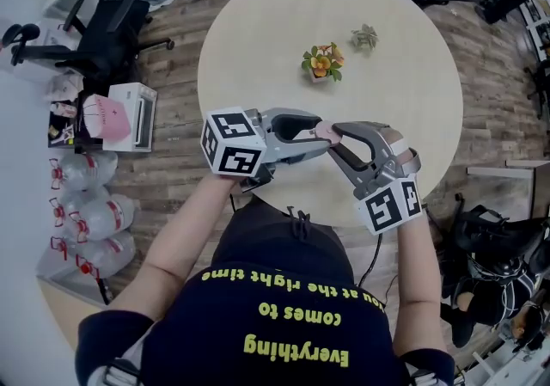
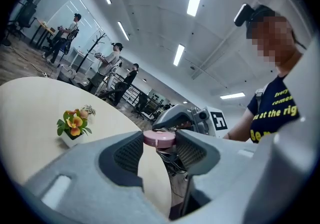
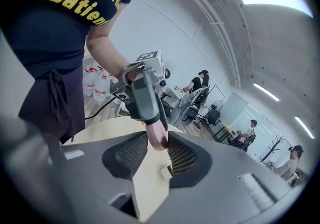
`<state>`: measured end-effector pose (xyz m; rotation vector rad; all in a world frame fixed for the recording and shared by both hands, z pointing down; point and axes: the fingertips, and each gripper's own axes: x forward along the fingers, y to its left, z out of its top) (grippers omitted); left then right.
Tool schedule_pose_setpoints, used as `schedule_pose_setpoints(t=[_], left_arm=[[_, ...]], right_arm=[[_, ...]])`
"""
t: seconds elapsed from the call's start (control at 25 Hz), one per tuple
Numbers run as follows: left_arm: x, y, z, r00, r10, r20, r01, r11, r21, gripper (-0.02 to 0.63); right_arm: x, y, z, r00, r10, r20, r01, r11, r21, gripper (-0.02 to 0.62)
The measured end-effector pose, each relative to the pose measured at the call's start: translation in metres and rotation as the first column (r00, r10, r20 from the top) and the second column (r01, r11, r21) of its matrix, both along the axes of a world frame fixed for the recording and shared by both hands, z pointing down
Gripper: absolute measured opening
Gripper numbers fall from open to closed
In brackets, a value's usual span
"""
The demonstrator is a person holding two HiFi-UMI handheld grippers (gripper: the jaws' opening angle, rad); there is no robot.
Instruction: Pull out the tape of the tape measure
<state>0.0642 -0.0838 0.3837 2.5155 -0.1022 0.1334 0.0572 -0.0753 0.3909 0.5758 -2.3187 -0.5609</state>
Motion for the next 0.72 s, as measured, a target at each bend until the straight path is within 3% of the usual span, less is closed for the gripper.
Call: schedule_pose_setpoints(t=[0.44, 0.72], left_arm=[[0.0011, -0.0005, -0.0028, 0.999, -0.024, 0.023, 0.024, 0.999, -0.026, 0.209], [0.0019, 0.0000, -0.0011, 0.999, -0.026, 0.028, 0.027, 0.999, -0.041, 0.209]], right_arm=[[-0.0029, 0.0001, 0.0008, 0.988, -0.007, -0.153, 0.035, 0.982, 0.185, 0.103], [-0.0022, 0.0010, 0.0033, 0.980, 0.002, -0.199, 0.042, 0.975, 0.218, 0.089]])
